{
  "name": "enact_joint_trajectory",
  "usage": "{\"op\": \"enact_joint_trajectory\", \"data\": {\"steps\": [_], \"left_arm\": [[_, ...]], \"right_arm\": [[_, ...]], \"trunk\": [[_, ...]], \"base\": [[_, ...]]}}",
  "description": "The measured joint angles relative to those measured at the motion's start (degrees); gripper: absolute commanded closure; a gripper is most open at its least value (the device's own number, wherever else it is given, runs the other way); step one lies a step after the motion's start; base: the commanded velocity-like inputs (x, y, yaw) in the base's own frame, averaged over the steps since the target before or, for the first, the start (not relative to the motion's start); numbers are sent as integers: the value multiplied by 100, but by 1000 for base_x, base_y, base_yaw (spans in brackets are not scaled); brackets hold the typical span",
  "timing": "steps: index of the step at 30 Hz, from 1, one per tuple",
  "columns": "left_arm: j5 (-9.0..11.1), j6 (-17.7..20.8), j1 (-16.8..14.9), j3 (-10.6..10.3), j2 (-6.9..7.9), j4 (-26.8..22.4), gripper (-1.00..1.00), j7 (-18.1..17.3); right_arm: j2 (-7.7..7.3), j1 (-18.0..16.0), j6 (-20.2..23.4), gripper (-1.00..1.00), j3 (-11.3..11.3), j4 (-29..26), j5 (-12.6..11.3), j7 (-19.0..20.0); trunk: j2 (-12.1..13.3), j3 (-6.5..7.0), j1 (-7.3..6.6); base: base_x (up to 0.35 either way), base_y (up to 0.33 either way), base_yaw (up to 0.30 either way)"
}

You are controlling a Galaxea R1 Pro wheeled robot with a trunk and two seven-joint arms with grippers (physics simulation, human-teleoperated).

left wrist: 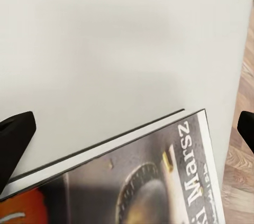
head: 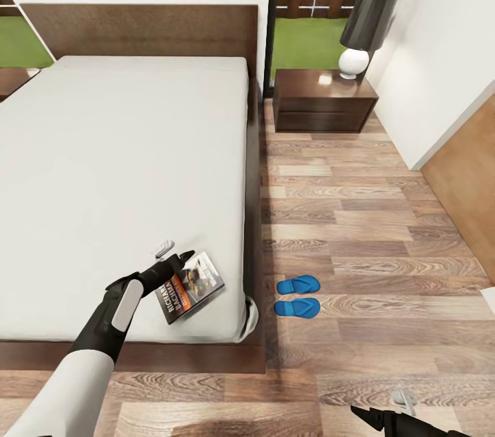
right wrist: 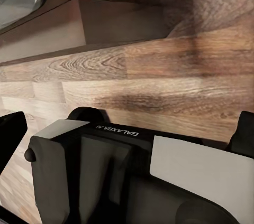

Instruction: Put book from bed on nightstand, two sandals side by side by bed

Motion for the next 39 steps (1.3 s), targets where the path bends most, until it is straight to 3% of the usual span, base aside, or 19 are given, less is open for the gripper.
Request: {"op": "enact_joint_trajectory", "data": {"steps": [15, 39], "left_arm": [[3, 0, -4, -3, 0, 0, -100, -2], [4, -1, -2, -3, 0, 0, -100, -7]], "right_arm": [[0, 0, -324, -100, 1, 8, 0, 1], [0, 0, -343, -100, 1, 9, 0, -1]], "trunk": [[0, 0, 1], [0, 0, 0]], "base": [[-105, 0, 0], [-29, 0, 0]]}}
